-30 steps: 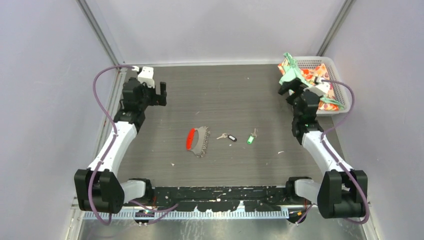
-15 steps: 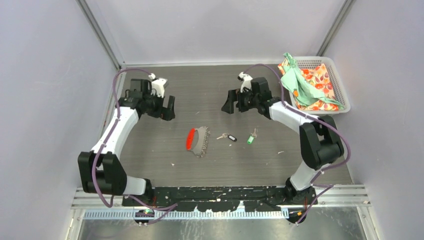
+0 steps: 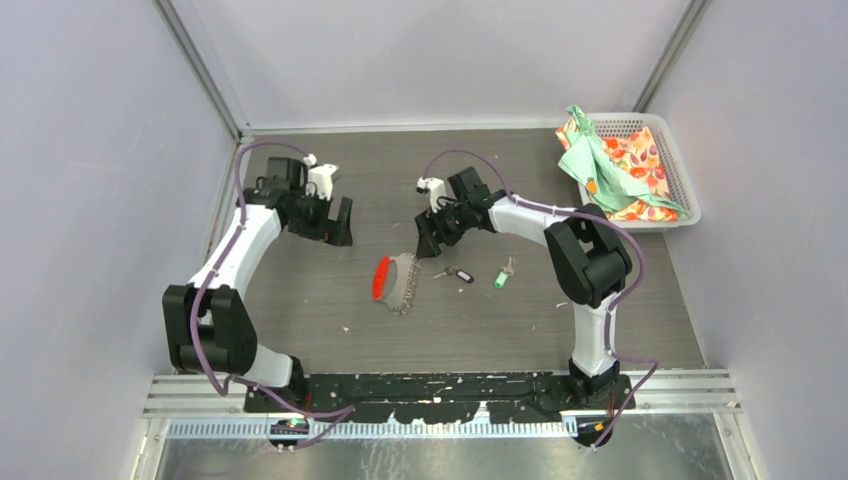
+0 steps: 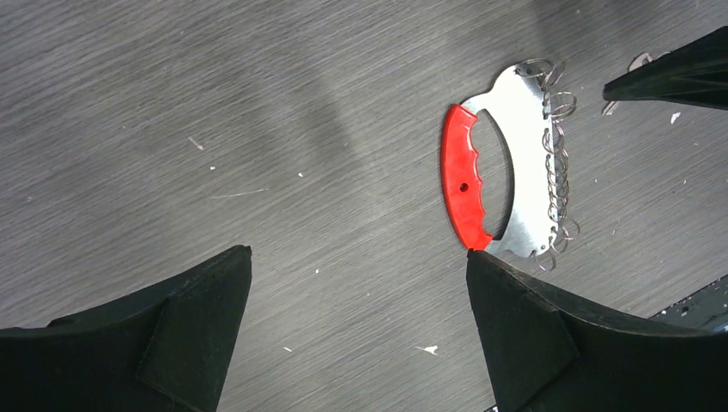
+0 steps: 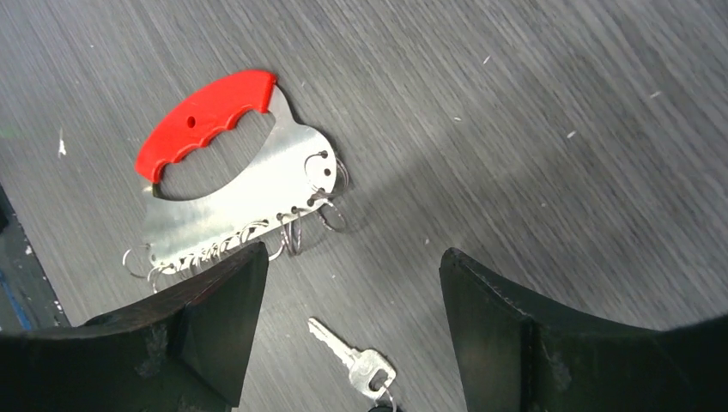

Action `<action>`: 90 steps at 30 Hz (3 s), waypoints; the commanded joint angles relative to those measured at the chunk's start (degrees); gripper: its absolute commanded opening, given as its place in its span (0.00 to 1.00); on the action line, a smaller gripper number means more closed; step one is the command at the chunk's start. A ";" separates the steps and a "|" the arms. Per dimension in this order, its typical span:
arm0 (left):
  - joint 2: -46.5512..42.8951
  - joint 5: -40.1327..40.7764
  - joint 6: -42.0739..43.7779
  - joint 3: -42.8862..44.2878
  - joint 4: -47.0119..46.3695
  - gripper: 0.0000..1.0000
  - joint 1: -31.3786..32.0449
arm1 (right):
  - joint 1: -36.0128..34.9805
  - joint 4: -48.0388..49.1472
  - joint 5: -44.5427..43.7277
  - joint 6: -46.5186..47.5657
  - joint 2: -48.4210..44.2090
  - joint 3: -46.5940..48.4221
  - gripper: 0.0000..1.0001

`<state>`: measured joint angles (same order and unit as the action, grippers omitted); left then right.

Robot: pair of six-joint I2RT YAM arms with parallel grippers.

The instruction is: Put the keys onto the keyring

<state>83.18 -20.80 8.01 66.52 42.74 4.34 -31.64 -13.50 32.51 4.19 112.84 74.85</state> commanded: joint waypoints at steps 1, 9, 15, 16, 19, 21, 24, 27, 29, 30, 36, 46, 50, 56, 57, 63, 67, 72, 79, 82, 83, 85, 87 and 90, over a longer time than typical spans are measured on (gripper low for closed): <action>-0.14 -0.64 0.69 1.60 1.24 0.97 -0.62 | -1.45 0.12 -0.32 3.09 1.99 4.55 0.78; 0.08 -0.62 0.96 2.14 2.76 0.96 -0.61 | -2.95 4.79 -2.53 3.09 5.41 6.36 0.75; 0.23 -0.58 1.18 2.79 3.71 0.95 -0.58 | -4.46 4.89 -3.48 3.63 8.37 7.96 0.69; 0.24 -0.42 1.26 2.86 3.81 0.95 -0.62 | -4.80 5.09 -3.63 3.62 8.60 7.84 0.68; 0.00 0.26 1.81 2.68 3.79 0.94 -0.57 | -5.54 4.93 -4.27 4.34 8.89 7.59 0.64; -0.02 0.90 2.13 2.59 3.74 0.94 -0.69 | -5.77 4.13 -4.44 4.66 8.58 7.44 0.60; 0.11 1.98 2.73 2.50 3.75 0.93 -0.65 | -5.97 4.81 -5.20 4.94 6.97 5.44 0.56; 0.20 2.40 3.01 2.46 3.84 0.92 -0.61 | -6.08 4.97 -5.65 5.83 5.66 3.91 0.47; 0.32 2.43 2.98 2.63 3.99 0.92 -0.64 | -6.13 3.86 -5.82 6.32 5.20 4.06 0.36; 0.40 2.52 2.98 2.77 4.08 0.92 -0.64 | -6.15 3.12 -5.75 6.62 5.19 4.34 0.31; 0.80 3.08 3.11 3.45 4.81 0.90 -0.63 | -6.42 1.31 -6.55 6.97 2.94 3.27 0.17; -0.15 -3.06 4.65 7.31 9.70 0.88 -0.65 | -9.87 1.97 -9.44 6.52 -8.09 1.03 0.01; -3.84 -10.80 8.12 9.11 13.07 0.89 -0.59 | -12.17 6.49 -11.55 4.99 -14.51 -1.80 0.01; -13.15 -19.55 16.79 10.38 16.42 0.91 -0.60 | -14.41 12.26 -15.41 2.10 -20.92 -5.56 0.01; -14.28 -19.71 16.83 10.49 16.19 0.92 -0.64 | -14.45 12.65 -17.03 2.21 -20.95 -5.99 0.09; -14.08 -20.62 15.13 11.25 18.36 0.93 -0.65 | -10.12 9.43 -13.91 7.72 -14.29 -5.96 0.56; -11.69 -20.56 13.98 11.35 19.65 0.93 -0.64 | -4.52 6.66 -1.66 12.00 -9.87 -3.87 0.64; -10.33 -20.48 13.14 10.89 19.91 0.93 -0.64 | -3.47 -1.08 4.12 17.66 -4.17 2.84 0.67; -10.12 -16.59 12.91 9.36 19.39 0.93 -0.57 | -3.51 0.14 5.28 16.06 2.56 6.15 0.65; -10.18 -15.73 12.80 9.08 19.69 0.93 -0.64 | -3.45 1.56 4.44 14.62 5.00 6.86 0.62; -10.27 -15.63 12.74 9.00 19.74 0.93 -0.64 | -3.46 1.95 4.10 14.27 5.74 7.03 0.61; -10.44 -15.57 12.55 8.83 19.75 0.93 -0.63 | -3.44 3.10 3.74 13.42 6.74 7.15 0.59; -10.57 -15.45 12.47 8.71 19.63 0.93 -0.64 | -3.61 3.38 3.78 12.49 7.70 7.72 0.56; -10.58 -14.32 12.33 8.13 18.89 0.92 -0.64 | -4.34 3.70 3.21 11.48 8.24 7.99 0.51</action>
<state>73.67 -36.16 21.19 75.35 61.58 4.03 -35.14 -11.62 36.05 17.74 120.51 80.58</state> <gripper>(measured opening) 0.928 0.534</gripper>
